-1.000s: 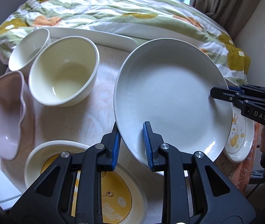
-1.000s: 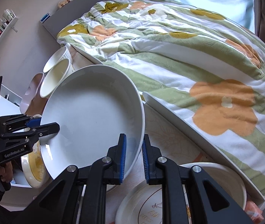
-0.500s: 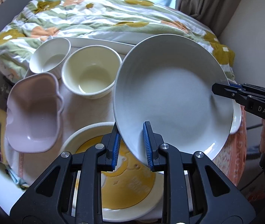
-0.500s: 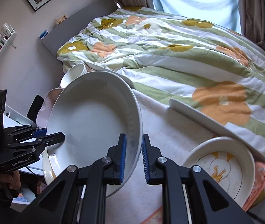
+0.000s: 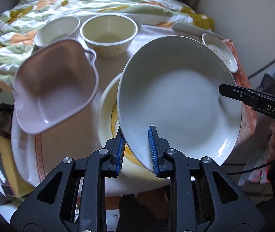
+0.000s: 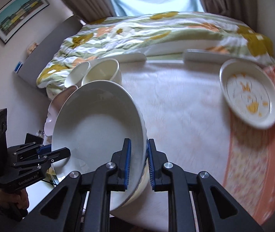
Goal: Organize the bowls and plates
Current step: 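Lift the white plate with both tools and lower it onto the lion plate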
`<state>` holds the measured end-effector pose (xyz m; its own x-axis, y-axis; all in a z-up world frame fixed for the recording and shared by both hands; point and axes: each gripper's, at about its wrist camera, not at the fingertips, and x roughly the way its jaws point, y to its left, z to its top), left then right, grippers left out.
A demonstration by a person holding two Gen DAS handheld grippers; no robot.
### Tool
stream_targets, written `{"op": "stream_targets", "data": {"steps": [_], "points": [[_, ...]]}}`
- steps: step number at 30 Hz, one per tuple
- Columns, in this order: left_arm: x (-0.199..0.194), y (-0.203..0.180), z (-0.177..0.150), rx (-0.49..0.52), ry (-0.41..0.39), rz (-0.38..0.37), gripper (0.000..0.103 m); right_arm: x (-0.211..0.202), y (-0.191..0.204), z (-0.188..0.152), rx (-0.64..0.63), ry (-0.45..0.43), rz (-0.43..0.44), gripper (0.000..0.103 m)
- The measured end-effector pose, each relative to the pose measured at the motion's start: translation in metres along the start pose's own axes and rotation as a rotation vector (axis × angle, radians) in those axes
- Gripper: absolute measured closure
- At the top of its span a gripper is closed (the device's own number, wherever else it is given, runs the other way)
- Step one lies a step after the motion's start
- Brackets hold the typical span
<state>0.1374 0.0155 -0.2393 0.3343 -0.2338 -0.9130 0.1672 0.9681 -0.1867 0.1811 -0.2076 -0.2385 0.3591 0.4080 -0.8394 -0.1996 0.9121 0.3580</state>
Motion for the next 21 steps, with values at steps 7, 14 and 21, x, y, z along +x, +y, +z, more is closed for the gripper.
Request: {"op": "stream_targets", "data": {"steps": [7, 14, 21], "points": [[0.019, 0.015, -0.015, 0.011, 0.022, -0.044, 0.082, 0.013, 0.013, -0.025, 0.055, -0.009, -0.085, 0.088], [0.035, 0.017, -0.008, 0.049, 0.017, -0.017, 0.082, 0.029, 0.019, -0.031, 0.043, -0.029, -0.133, 0.088], [0.050, 0.014, 0.001, 0.078, 0.037, -0.038, 0.082, 0.038, 0.011, -0.035, 0.044, -0.034, -0.162, 0.088]]}}
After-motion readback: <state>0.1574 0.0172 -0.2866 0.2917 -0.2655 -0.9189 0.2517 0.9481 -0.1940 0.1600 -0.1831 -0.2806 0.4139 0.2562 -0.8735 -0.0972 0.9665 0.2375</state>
